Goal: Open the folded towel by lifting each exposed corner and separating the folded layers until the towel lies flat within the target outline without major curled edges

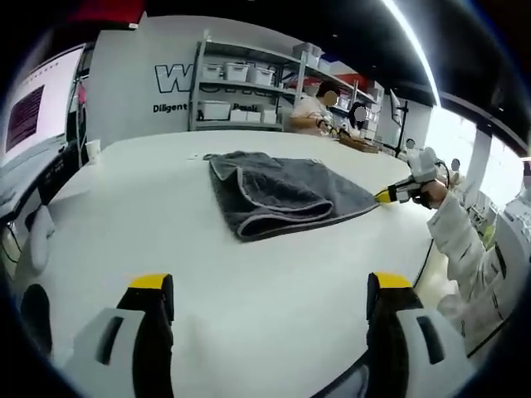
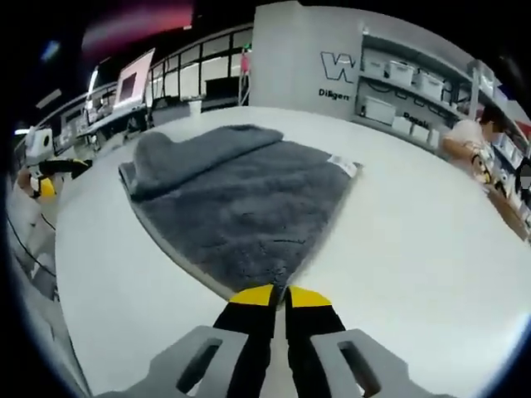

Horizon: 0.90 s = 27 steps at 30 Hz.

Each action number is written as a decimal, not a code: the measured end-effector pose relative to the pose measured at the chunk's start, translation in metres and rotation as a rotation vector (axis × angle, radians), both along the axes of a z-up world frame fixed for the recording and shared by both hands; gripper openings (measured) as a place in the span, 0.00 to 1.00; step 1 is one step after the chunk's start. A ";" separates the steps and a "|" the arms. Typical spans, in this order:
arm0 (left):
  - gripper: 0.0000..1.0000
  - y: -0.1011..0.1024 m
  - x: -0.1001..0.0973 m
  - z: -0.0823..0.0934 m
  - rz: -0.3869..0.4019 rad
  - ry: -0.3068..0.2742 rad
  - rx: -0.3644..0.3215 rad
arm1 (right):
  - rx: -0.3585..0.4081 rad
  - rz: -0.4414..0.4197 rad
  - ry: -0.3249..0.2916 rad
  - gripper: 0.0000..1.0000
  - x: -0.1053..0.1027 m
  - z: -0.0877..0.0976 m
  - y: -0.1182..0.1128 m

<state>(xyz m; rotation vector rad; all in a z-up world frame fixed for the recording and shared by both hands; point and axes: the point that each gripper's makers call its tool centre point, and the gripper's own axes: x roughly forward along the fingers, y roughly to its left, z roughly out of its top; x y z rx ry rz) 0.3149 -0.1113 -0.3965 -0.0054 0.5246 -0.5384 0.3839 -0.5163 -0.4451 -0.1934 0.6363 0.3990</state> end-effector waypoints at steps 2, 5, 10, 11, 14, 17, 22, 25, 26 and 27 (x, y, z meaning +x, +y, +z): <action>0.95 0.000 0.000 0.000 0.000 0.000 0.000 | 0.006 -0.009 0.000 0.00 -0.001 0.000 -0.004; 0.95 0.000 0.000 0.001 0.002 -0.002 0.000 | 0.007 -0.018 0.002 0.00 -0.004 0.000 -0.009; 0.95 -0.001 0.000 0.000 0.000 -0.001 0.000 | -0.002 -0.029 0.004 0.00 -0.006 0.000 -0.017; 0.95 -0.002 0.001 0.000 -0.002 0.000 0.000 | 0.000 -0.032 0.005 0.00 -0.007 -0.001 -0.019; 0.95 -0.004 0.000 0.000 -0.007 0.002 0.001 | 0.004 -0.039 0.004 0.00 -0.008 -0.001 -0.022; 0.95 -0.005 0.000 0.000 -0.011 0.003 -0.001 | 0.009 -0.046 0.004 0.00 -0.009 -0.001 -0.026; 0.95 -0.005 0.000 0.000 -0.007 0.002 0.001 | 0.007 -0.052 0.004 0.00 -0.012 -0.001 -0.032; 0.95 -0.005 -0.001 0.000 -0.007 0.003 0.004 | 0.004 -0.057 0.005 0.00 -0.014 -0.001 -0.037; 0.95 -0.005 -0.001 0.000 -0.008 0.003 0.004 | 0.004 -0.058 0.005 0.00 -0.014 -0.001 -0.039; 0.95 -0.006 -0.001 0.000 -0.009 0.002 0.003 | 0.006 -0.060 0.005 0.00 -0.015 -0.001 -0.041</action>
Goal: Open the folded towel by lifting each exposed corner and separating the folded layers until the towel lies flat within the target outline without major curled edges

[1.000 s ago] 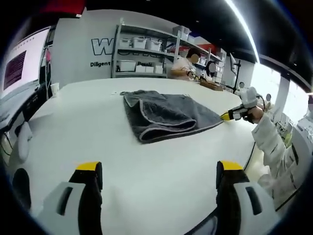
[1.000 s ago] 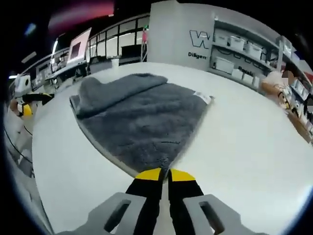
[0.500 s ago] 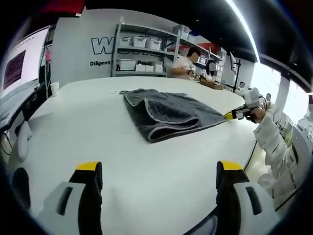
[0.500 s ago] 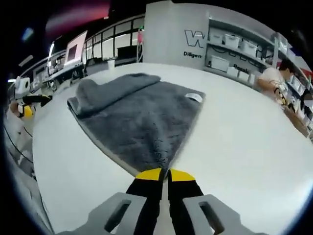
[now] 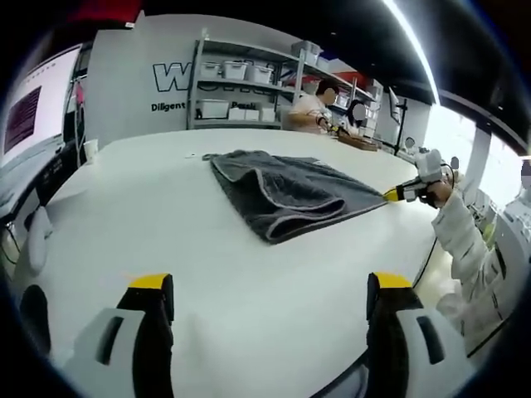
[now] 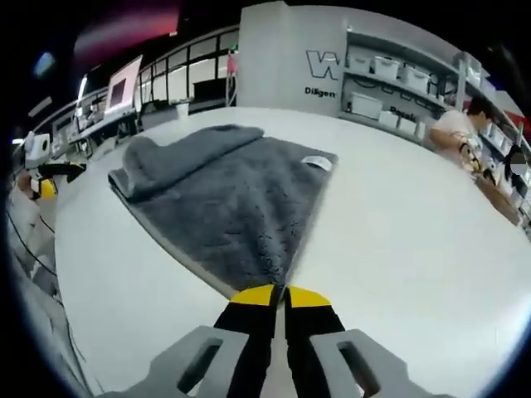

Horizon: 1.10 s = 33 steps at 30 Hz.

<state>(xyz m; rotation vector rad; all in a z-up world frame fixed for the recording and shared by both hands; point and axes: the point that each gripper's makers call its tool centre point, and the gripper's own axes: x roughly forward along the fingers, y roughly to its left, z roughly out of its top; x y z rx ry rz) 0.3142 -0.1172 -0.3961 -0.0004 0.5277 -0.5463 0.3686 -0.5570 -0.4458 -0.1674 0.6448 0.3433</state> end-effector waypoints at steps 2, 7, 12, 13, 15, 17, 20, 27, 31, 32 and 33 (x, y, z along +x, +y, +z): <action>0.95 -0.001 0.000 0.000 -0.002 0.000 0.000 | 0.000 -0.005 0.001 0.00 -0.002 0.000 -0.003; 0.95 -0.003 0.000 0.000 -0.004 -0.001 -0.001 | -0.010 -0.010 0.005 0.00 -0.007 0.000 -0.011; 0.95 -0.006 0.000 0.000 -0.010 0.000 -0.003 | -0.018 -0.021 0.011 0.00 -0.012 0.000 -0.022; 0.95 -0.007 0.000 0.000 -0.011 0.000 -0.003 | -0.020 -0.022 0.012 0.00 -0.013 0.000 -0.024; 0.95 -0.007 0.000 0.000 -0.011 0.000 -0.003 | -0.023 -0.028 0.013 0.00 -0.014 0.000 -0.027; 0.95 -0.008 0.000 0.000 -0.013 0.001 -0.002 | -0.026 -0.033 0.014 0.00 -0.016 0.000 -0.031; 0.95 -0.009 0.000 0.000 -0.017 0.001 -0.002 | -0.028 -0.038 0.016 0.00 -0.017 0.000 -0.036; 0.95 -0.010 0.000 0.001 -0.019 -0.001 0.000 | -0.049 -0.057 0.024 0.00 -0.022 0.000 -0.051; 0.95 -0.009 -0.001 0.001 -0.018 -0.001 0.001 | -0.060 -0.069 0.029 0.00 -0.025 0.000 -0.060; 0.95 -0.009 -0.001 0.001 -0.018 -0.001 0.001 | -0.061 -0.072 0.031 0.00 -0.025 0.000 -0.062; 0.95 -0.010 -0.001 0.001 -0.021 0.001 0.002 | -0.062 -0.075 0.032 0.00 -0.025 0.000 -0.064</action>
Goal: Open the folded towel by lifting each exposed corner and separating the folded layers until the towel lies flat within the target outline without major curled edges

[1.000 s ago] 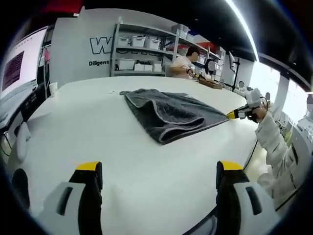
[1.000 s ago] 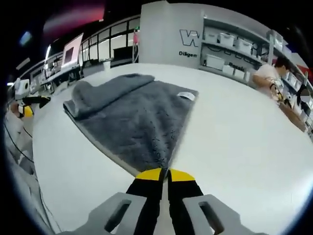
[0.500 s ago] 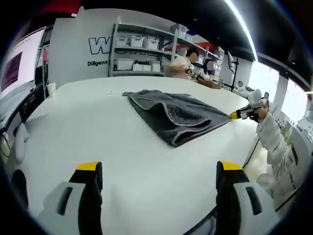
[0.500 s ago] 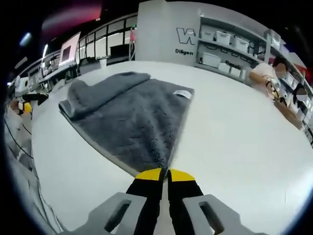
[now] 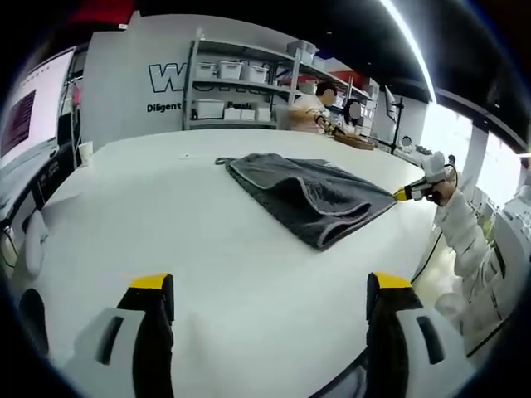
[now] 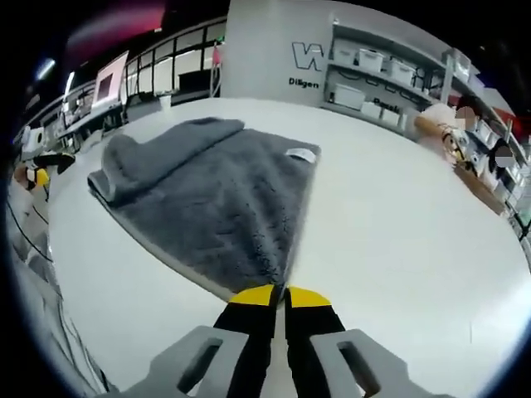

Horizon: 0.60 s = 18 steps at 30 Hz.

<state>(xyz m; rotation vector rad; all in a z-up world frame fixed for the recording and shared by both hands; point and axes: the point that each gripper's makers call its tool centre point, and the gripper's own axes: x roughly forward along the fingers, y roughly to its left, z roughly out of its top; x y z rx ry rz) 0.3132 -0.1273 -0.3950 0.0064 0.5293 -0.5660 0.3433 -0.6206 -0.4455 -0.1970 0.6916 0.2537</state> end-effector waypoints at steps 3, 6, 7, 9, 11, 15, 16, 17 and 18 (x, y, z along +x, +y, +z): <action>0.95 -0.001 0.000 0.000 -0.003 0.000 0.000 | -0.003 -0.011 0.002 0.00 -0.001 0.000 -0.005; 0.95 -0.005 0.000 -0.001 -0.011 0.000 -0.001 | -0.004 -0.024 0.002 0.00 -0.003 0.000 -0.010; 0.95 -0.006 -0.001 -0.001 -0.014 0.001 -0.002 | -0.006 -0.028 0.002 0.00 -0.004 0.000 -0.011; 0.95 -0.009 -0.001 -0.001 -0.021 0.002 -0.006 | -0.009 -0.037 0.002 0.00 -0.005 0.000 -0.014; 0.95 -0.012 -0.002 -0.001 -0.027 0.002 -0.011 | -0.012 -0.040 0.001 0.00 -0.005 0.000 -0.014; 0.94 -0.019 -0.002 -0.003 -0.042 0.003 -0.016 | -0.031 -0.049 0.003 0.01 -0.006 0.001 -0.015; 0.93 -0.021 -0.002 -0.004 -0.046 0.003 -0.018 | -0.040 -0.053 0.004 0.02 -0.006 0.001 -0.016; 0.92 -0.023 -0.002 -0.004 -0.049 0.003 -0.021 | -0.045 -0.058 0.004 0.02 -0.006 0.001 -0.016; 0.91 -0.025 -0.002 -0.003 -0.053 -0.001 -0.025 | -0.040 -0.066 0.007 0.03 -0.006 0.001 -0.017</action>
